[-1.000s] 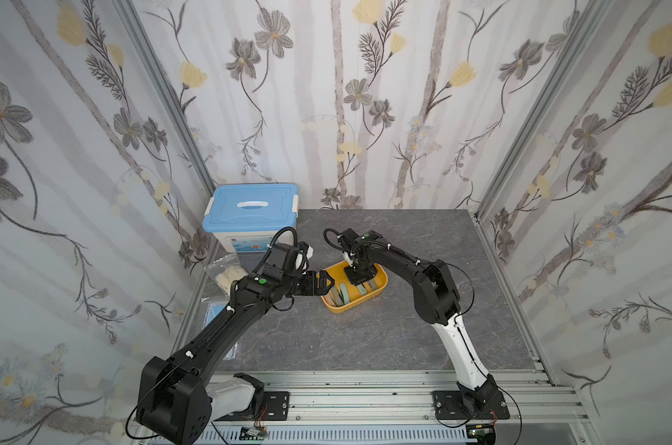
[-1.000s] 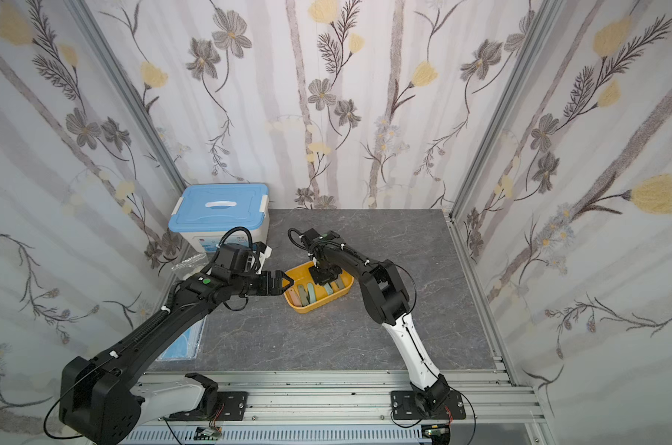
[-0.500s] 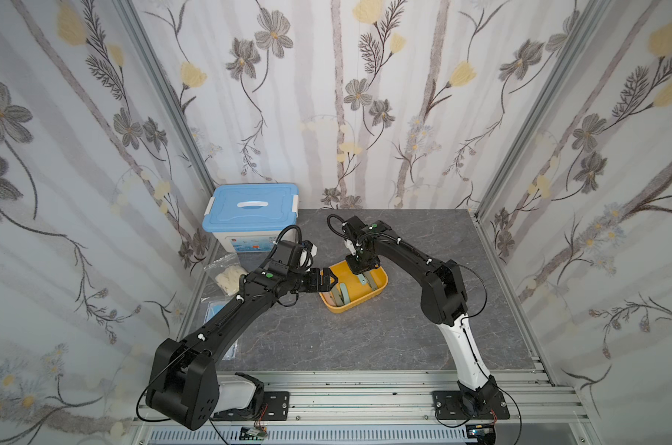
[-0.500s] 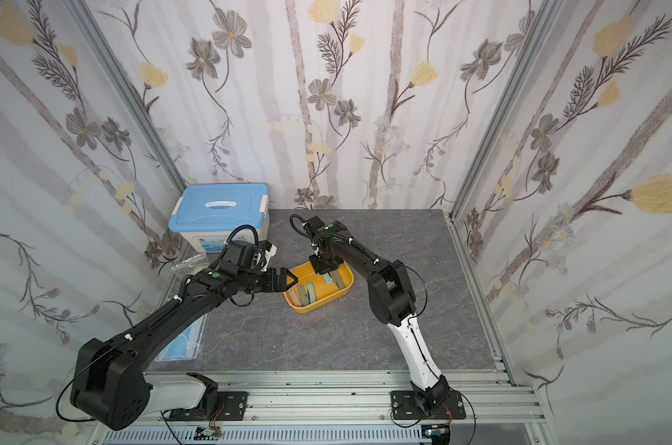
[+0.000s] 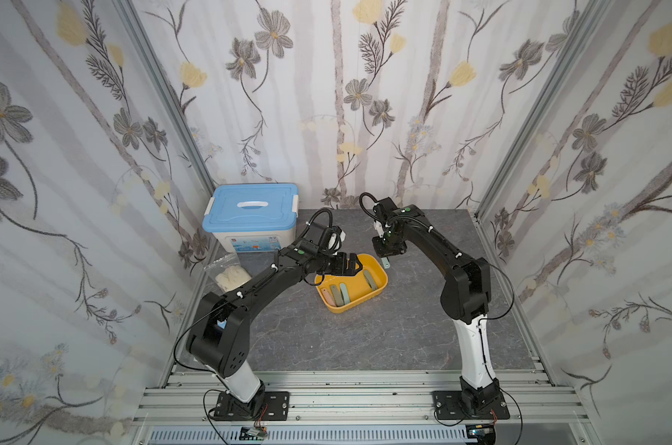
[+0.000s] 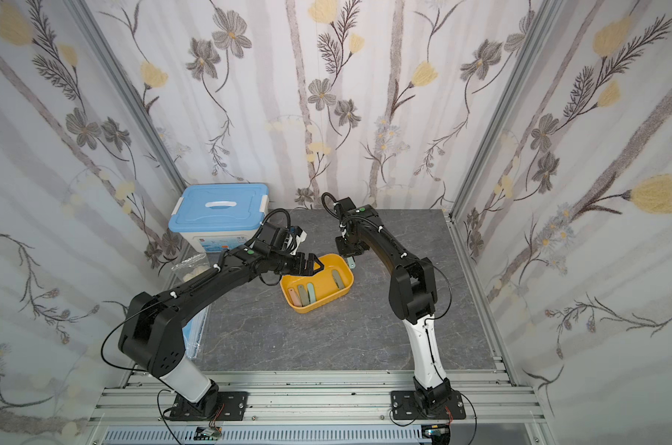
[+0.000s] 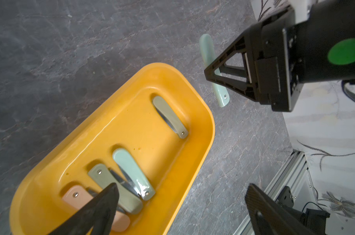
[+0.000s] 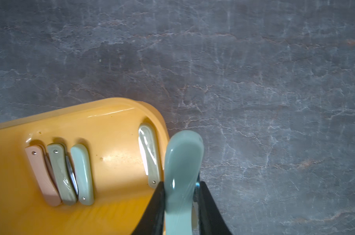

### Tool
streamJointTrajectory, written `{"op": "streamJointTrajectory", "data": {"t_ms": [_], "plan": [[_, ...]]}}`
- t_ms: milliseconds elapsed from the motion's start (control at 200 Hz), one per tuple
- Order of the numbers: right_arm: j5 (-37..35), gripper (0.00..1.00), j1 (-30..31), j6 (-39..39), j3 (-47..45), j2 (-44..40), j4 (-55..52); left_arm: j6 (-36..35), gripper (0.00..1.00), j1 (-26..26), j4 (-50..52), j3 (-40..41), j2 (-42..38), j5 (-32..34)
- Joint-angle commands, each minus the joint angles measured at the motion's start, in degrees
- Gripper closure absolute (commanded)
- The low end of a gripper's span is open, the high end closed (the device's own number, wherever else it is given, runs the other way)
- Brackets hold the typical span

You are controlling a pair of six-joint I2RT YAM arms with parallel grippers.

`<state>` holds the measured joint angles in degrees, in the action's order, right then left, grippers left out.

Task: Take the fruit knife out of the storage box
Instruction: Place the fruit knife at the center of the board.

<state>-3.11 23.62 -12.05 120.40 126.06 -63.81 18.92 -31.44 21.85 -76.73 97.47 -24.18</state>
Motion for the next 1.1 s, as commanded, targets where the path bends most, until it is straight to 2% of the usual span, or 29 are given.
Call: {"op": "streamJointTrajectory", "data": {"t_ms": [0, 200, 510, 729, 1094], "plan": [[-0.15, 1.00, -3.32, -1.12, -2.33, -1.49, -1.89, -0.24, 0.00, -1.58, 0.77, -5.30, 4.62, 0.58], [-0.63, 1.00, -8.41, -0.69, -5.84, -0.97, -1.75, -0.09, 0.00, -5.40, 4.12, -18.89, 15.60, 0.56], [1.08, 1.00, -13.53, -1.59, -5.62, 5.45, -1.07, 0.51, 0.00, -8.41, 10.12, -36.01, 28.36, 1.62], [1.51, 0.98, -14.71, -0.59, -4.47, 9.14, -0.87, 1.69, 0.00, -8.86, 9.70, -37.21, 30.05, 1.59], [1.36, 0.71, -15.35, 0.11, -4.12, 9.55, -0.70, 1.29, 0.00, -9.16, 10.15, -35.61, 28.66, 2.04]]}}
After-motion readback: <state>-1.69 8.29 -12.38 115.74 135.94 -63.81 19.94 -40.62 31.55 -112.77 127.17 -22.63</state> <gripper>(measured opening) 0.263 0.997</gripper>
